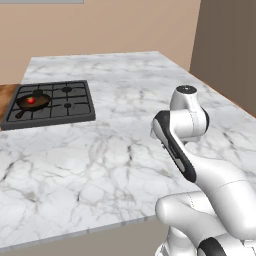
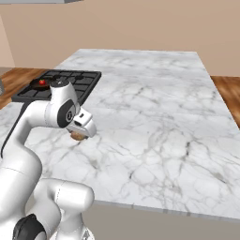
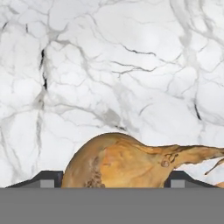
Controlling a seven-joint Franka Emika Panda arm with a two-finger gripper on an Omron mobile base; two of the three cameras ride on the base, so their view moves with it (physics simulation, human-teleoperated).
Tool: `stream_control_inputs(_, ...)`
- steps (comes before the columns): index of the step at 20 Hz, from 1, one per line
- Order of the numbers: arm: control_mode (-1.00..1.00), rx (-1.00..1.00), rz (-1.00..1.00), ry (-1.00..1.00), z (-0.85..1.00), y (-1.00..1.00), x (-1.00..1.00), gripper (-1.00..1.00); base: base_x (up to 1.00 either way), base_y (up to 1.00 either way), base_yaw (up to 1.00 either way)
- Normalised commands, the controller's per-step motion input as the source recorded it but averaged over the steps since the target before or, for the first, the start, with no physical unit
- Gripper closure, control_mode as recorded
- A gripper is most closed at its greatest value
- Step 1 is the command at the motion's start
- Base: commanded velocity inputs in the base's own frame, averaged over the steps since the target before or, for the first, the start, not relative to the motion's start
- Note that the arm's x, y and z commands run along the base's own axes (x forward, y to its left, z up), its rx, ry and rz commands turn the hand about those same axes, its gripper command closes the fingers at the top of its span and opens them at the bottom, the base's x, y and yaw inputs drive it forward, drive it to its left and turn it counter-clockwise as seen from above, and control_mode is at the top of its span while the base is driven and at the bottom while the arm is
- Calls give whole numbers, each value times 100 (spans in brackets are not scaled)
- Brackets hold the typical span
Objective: Place the pan on the front right burner on the stove. Then place the tomato and the onion in the pan and turn on the front right burner.
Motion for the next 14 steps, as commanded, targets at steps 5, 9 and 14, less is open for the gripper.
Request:
stream_control_inputs(5,100,0,0,0,0,-3,0,100,-6,-3,0)
stream_control_inputs(9,100,0,0,0,0,0,0,100,-47,-6,0)
stream_control_inputs(14,100,0,0,0,0,0,0,100,-59,-5,1)
